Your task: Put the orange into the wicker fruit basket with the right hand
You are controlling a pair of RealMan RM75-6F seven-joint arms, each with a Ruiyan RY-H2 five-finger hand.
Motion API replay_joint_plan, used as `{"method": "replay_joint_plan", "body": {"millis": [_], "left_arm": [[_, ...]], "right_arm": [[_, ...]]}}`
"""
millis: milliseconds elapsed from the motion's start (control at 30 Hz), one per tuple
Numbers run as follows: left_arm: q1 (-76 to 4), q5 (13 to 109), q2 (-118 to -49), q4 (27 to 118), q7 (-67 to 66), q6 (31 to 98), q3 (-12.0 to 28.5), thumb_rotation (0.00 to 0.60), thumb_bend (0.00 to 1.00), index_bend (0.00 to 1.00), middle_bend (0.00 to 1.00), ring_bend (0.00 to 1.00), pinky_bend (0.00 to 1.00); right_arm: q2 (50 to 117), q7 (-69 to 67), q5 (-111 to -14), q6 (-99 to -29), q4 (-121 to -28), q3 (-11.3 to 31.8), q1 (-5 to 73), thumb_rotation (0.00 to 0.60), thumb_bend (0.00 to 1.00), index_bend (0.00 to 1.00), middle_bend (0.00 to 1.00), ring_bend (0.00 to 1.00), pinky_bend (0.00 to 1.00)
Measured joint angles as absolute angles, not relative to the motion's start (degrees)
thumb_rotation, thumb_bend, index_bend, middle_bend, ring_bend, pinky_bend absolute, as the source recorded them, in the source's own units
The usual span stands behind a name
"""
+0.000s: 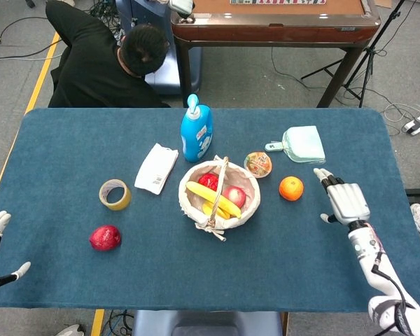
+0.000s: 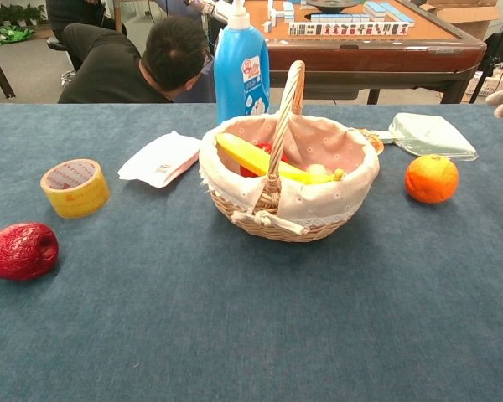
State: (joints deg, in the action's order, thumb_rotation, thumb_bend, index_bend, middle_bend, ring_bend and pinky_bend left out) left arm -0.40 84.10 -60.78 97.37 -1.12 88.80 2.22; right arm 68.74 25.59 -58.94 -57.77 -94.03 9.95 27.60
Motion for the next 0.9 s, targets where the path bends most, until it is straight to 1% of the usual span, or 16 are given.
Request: {"method": "replay_joint_plan", "body": {"millis": [200,300,467,567,633,733,767,833,900], "left_arm": [[-0.3,84.0,-60.9,97.2,-1.0,88.7,2.2,0.600,0.17,0.04,0.00,0.00,0.08],[-0.3,84.0,-60.9,97.2,-1.1,88.6,2.2,0.600,0.17,0.04,0.00,0.00,0.08],[-0.3,84.1,-61.0,97.2,-1.1,88.7,2.2,0.600,0.17,0.04,0.00,0.00,0.08],[-0.1,84.0,-60.9,97.2,-1.1,88.8,2.2,0.600,0.17,0.04,0.00,0.00,0.08],[0.0,83.9,-60.9,97.2,-1.0,88.9,2.1,0.600,0.17,0.04,0.00,0.00,0.08],[0.2,83.8,-60.8,97.0,-0.7,89.0,2.1,0.600,0.17,0.04,0.00,0.00,0.08],[0.3,83.8,-60.8,96.9,-0.7,89.0,2.1,0.600,0.17,0.04,0.00,0.00,0.08],[0.4,83.8,-60.8,96.8,-0.5,89.1,2.1,0.600,0.17,0.04,0.00,0.00,0.08],[0.4,83.7,-60.8,96.6,-0.3,89.0,2.1,0.600,0.17,0.04,0.00,0.00,0.08]], "right_arm": [[73.9,28.2,-51.5,-53.2,-87.6,11.1,32.4,0.600,0.07,0.02,0.12,0.24,0.54],[76.2,28.8,-49.7,-51.6,-84.8,11.2,34.3,0.600,0.08,0.02,0.14,0.24,0.54],[79.4,29.4,-48.2,-49.8,-81.6,11.2,37.1,0.600,0.12,0.03,0.18,0.24,0.54],[80.8,30.1,-47.5,-49.0,-80.3,10.8,38.4,0.600,0.17,0.11,0.25,0.28,0.54],[81.6,30.8,-46.8,-48.9,-79.6,10.4,39.0,0.600,0.20,0.20,0.32,0.30,0.54],[82.1,32.0,-45.6,-49.2,-79.3,9.9,39.6,0.600,0.24,0.38,0.43,0.35,0.54],[82.2,32.3,-45.2,-49.4,-79.3,9.8,39.7,0.600,0.26,0.42,0.45,0.36,0.54],[82.1,32.4,-45.1,-50.2,-79.9,9.7,39.7,0.600,0.28,0.47,0.50,0.40,0.55],[81.7,31.6,-45.6,-50.8,-81.3,9.9,39.6,0.600,0.28,0.48,0.51,0.42,0.56]]}}
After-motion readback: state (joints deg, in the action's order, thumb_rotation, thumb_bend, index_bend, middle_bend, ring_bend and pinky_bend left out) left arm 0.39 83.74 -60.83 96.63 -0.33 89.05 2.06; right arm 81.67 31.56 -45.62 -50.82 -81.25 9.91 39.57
